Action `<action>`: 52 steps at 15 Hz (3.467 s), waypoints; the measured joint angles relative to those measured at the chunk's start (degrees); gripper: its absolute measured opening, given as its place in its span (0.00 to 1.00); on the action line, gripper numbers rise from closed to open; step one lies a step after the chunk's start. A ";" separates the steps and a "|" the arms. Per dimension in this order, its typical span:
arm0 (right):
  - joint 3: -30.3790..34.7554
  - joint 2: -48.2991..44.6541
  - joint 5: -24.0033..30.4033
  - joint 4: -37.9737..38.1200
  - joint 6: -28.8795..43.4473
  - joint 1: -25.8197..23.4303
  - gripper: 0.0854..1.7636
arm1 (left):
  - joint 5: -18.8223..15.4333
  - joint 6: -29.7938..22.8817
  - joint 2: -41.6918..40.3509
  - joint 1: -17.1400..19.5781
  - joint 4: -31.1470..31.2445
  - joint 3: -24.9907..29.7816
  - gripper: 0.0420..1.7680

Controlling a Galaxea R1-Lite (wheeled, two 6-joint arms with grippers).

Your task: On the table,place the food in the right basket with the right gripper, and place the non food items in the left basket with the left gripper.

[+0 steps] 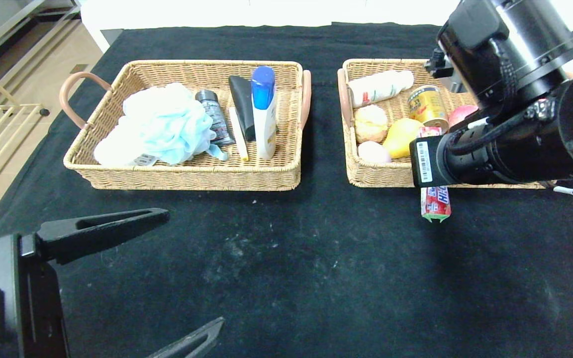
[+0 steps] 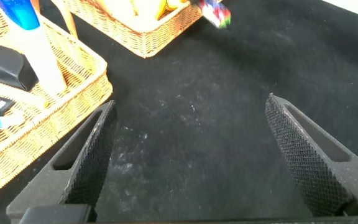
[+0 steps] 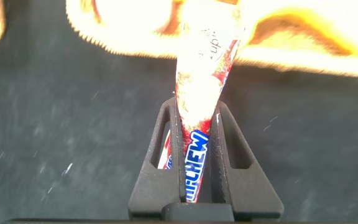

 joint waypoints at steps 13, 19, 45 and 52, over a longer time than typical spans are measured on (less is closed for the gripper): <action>-5.50 7.57 2.24 -30.29 -16.90 -7.41 0.14 | 0.00 -0.02 0.02 0.05 0.00 -0.06 0.97; -5.50 10.91 2.23 -39.72 -20.15 -8.39 0.14 | 0.09 -0.07 -0.11 0.05 -0.02 -0.17 0.97; -4.30 12.26 2.02 -40.52 -20.46 -8.30 0.86 | 0.13 -0.09 -0.13 0.06 -0.11 0.20 0.97; 7.69 4.94 2.38 -40.51 -20.39 -7.11 0.92 | 0.41 -0.17 0.17 0.16 -0.05 0.11 0.97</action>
